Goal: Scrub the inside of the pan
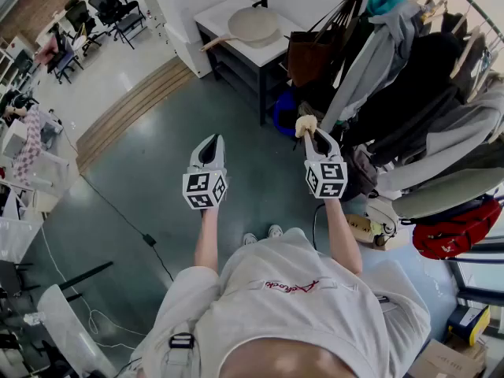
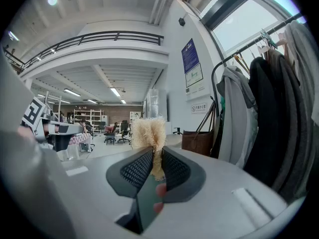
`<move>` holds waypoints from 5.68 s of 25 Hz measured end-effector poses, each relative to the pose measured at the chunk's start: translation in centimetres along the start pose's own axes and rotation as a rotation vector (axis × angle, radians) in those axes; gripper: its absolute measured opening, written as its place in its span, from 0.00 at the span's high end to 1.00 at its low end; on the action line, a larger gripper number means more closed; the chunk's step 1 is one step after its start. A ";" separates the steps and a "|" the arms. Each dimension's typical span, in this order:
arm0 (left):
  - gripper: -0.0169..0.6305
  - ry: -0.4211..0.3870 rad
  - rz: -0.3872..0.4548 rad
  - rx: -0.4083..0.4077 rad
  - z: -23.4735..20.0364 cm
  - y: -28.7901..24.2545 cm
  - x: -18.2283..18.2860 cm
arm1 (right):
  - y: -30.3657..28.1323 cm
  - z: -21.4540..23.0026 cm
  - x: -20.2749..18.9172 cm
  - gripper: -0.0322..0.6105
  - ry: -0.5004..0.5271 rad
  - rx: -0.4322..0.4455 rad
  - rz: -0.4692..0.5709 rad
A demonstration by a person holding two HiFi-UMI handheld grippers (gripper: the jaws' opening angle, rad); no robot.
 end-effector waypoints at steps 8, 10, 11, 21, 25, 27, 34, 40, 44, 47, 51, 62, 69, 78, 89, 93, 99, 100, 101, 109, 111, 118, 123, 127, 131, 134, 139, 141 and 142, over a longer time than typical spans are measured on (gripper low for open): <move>0.97 -0.003 -0.003 0.000 0.9 -1.5 -0.2 | -0.5 1.2 -0.2 0.85 -0.010 0.025 0.008; 0.97 -0.004 -0.002 -0.002 1.2 -2.1 -0.2 | -0.7 1.8 -0.2 0.85 -0.010 0.026 0.007; 0.97 -0.005 -0.002 -0.003 1.4 -2.4 -0.1 | -0.8 2.0 -0.2 0.85 -0.008 0.026 0.006; 0.97 -0.008 -0.006 -0.010 3.3 -4.8 -0.9 | -1.6 3.9 -1.0 0.85 0.011 0.052 -0.008; 0.97 -0.005 -0.011 -0.009 3.7 -5.5 -1.3 | -2.0 4.4 -1.3 0.85 0.016 0.058 -0.013; 0.97 -0.003 -0.016 -0.004 3.7 -5.8 -1.7 | -2.4 4.6 -1.5 0.85 0.016 0.063 -0.016; 0.97 -0.002 -0.020 0.015 2.5 -6.3 -1.8 | -3.8 3.7 -1.7 0.85 0.015 0.088 -0.020; 0.97 0.002 -0.020 0.011 1.7 -6.9 -2.1 | -4.7 2.9 -2.4 0.84 0.010 0.097 -0.032; 0.97 0.007 -0.017 0.006 0.6 -7.7 -2.2 | -5.8 2.6 -2.6 0.84 0.011 0.092 -0.037; 0.97 0.013 -0.015 0.003 -0.4 -8.6 -2.4 | -7.1 2.3 -2.5 0.84 0.015 0.089 -0.039; 0.97 0.020 -0.015 -0.003 -2.4 -10.2 -2.3 | -9.4 1.7 -2.2 0.84 0.020 0.085 -0.040; 0.97 0.033 -0.016 -0.026 -9.6 -16.7 -0.8 | -18.5 0.3 0.0 0.84 0.039 0.066 -0.047; 0.97 0.047 -0.020 -0.054 -14.6 -21.1 0.6 | -24.4 -1.1 1.6 0.84 0.053 0.049 -0.061; 0.97 0.058 -0.030 -0.072 -21.0 -25.8 2.4 | -32.1 -3.2 3.9 0.84 0.060 0.039 -0.070; 0.97 0.056 -0.043 -0.092 -27.6 -29.8 3.5 | -38.9 -5.7 5.4 0.84 0.047 0.015 -0.064; 0.97 0.060 -0.047 -0.110 -28.6 -30.9 3.3 | -40.1 -6.0 5.3 0.84 0.046 0.001 -0.067; 0.97 0.069 -0.054 -0.132 -29.1 -32.1 2.9 | -40.9 -5.7 5.0 0.84 0.048 -0.020 -0.075; 0.97 0.068 -0.054 -0.136 -29.1 -32.3 2.9 | -40.9 -5.6 5.1 0.84 0.047 -0.024 -0.074; 0.97 0.068 -0.054 -0.140 -29.0 -32.5 2.9 | -40.9 -5.5 5.0 0.84 0.047 -0.027 -0.074; 0.97 0.067 -0.073 -0.170 -27.9 -33.6 2.0 | -40.8 -4.5 4.3 0.84 0.038 -0.043 -0.082; 0.97 0.065 -0.075 -0.171 -27.9 -33.7 1.9 | -41.0 -4.5 4.2 0.84 0.036 -0.042 -0.081; 0.97 0.063 -0.060 -0.160 -28.9 -34.8 2.4 | -42.4 -4.6 4.7 0.84 0.047 -0.026 -0.073; 0.97 0.064 -0.059 -0.149 -29.8 -35.7 2.4 | -44.3 -4.6 5.1 0.84 0.056 -0.015 -0.069; 0.97 0.062 -0.066 -0.139 -31.0 -36.7 2.4 | -46.2 -4.7 5.6 0.84 0.047 -0.010 -0.061; 0.97 0.057 -0.071 -0.134 -32.1 -38.3 2.7 | -48.4 -4.7 5.9 0.84 0.036 0.000 -0.059; 0.97 0.052 -0.072 -0.130 -32.9 -40.0 3.2 | -50.4 -4.5 6.5 0.84 0.035 0.009 -0.053; 0.97 0.057 -0.079 -0.121 -34.4 -43.0 3.6 | -54.3 -3.9 8.0 0.84 0.024 0.017 -0.035; 0.97 0.061 -0.087 -0.114 -35.0 -44.0 3.5 | -55.7 -3.6 8.3 0.84 0.014 0.021 -0.033; 0.97 0.062 -0.091 -0.110 -35.3 -44.5 3.5 | -56.5 -3.5 8.4 0.84 0.010 0.023 -0.033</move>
Point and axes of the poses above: the fingertips, and each gripper's own axes: y backward along the fingers, z to its right, x out of its top, the point moved 1 cm from there along y, backward along the fingers, and after that the axes turned 10 degrees about -x, right-handed, at the moved point
